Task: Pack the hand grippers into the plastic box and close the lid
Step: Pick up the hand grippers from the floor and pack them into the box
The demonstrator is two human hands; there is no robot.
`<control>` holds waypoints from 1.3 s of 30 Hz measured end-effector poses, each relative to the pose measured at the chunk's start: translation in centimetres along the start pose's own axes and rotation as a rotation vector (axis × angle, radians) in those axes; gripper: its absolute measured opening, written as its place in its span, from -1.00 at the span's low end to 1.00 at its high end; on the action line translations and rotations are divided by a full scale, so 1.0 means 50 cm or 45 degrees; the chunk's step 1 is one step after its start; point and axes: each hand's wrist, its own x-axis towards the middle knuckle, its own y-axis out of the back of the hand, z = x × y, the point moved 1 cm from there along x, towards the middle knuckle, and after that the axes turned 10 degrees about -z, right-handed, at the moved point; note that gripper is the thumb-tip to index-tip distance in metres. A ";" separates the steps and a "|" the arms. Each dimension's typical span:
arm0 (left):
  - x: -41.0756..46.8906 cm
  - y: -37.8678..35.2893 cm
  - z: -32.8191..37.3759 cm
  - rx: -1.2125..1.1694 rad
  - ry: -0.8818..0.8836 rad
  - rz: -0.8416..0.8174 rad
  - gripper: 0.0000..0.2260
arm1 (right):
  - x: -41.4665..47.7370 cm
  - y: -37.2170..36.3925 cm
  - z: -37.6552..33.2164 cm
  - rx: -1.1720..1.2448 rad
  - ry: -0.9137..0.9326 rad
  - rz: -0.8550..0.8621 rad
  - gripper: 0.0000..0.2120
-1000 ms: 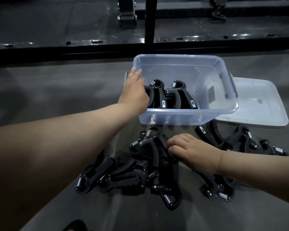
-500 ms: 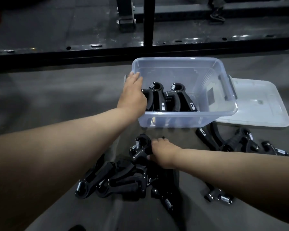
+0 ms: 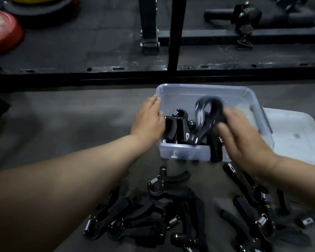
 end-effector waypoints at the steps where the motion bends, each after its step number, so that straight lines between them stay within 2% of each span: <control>1: 0.000 -0.001 -0.001 -0.043 0.012 -0.011 -0.55 | 0.024 -0.001 0.019 0.119 -0.164 0.065 -0.80; 2: 0.000 -0.005 -0.001 -0.092 0.017 -0.023 -0.55 | 0.054 -0.008 0.042 0.268 -0.370 0.089 -0.82; 4: -0.001 -0.010 -0.003 -0.148 0.017 -0.025 -0.56 | 0.107 -0.026 0.077 0.501 -0.776 0.032 -0.66; 5: -0.001 -0.011 -0.004 -0.158 0.017 -0.015 -0.57 | 0.128 -0.037 0.089 0.545 -0.914 -0.037 -0.62; 7: -0.001 -0.013 -0.007 -0.188 0.029 -0.005 -0.57 | 0.156 -0.065 0.097 0.472 -1.006 -0.199 -0.66; 11: -0.002 -0.018 -0.016 -0.252 0.136 -0.026 -0.55 | 0.187 -0.125 0.094 0.331 -1.061 -0.370 -0.75; 19: 0.001 -0.021 -0.016 -0.247 0.148 -0.057 -0.54 | 0.197 -0.160 0.066 0.130 -1.029 -0.485 -0.67; 21: 0.001 -0.022 -0.017 -0.249 0.153 -0.061 -0.54 | 0.196 -0.172 0.056 0.031 -1.008 -0.574 -0.61; 24: 0.001 -0.022 -0.018 -0.244 0.147 -0.057 -0.54 | 0.189 -0.178 0.043 -0.216 -0.956 -0.693 -0.37; 26: 0.001 -0.022 -0.018 -0.255 0.150 -0.056 -0.54 | 0.185 -0.173 0.041 -0.301 -0.937 -0.751 -0.32; 31: -0.001 -0.023 -0.016 -0.251 0.155 -0.061 -0.54 | 0.195 -0.163 0.061 -0.208 -1.006 -0.840 -0.55; 35: -0.002 -0.023 -0.014 -0.260 0.158 -0.063 -0.54 | 0.199 -0.157 0.058 -0.255 -0.845 -0.718 -0.81; 39: -0.002 -0.022 -0.012 -0.271 0.154 -0.051 -0.54 | 0.192 -0.171 0.047 -0.312 -0.803 -0.747 -0.67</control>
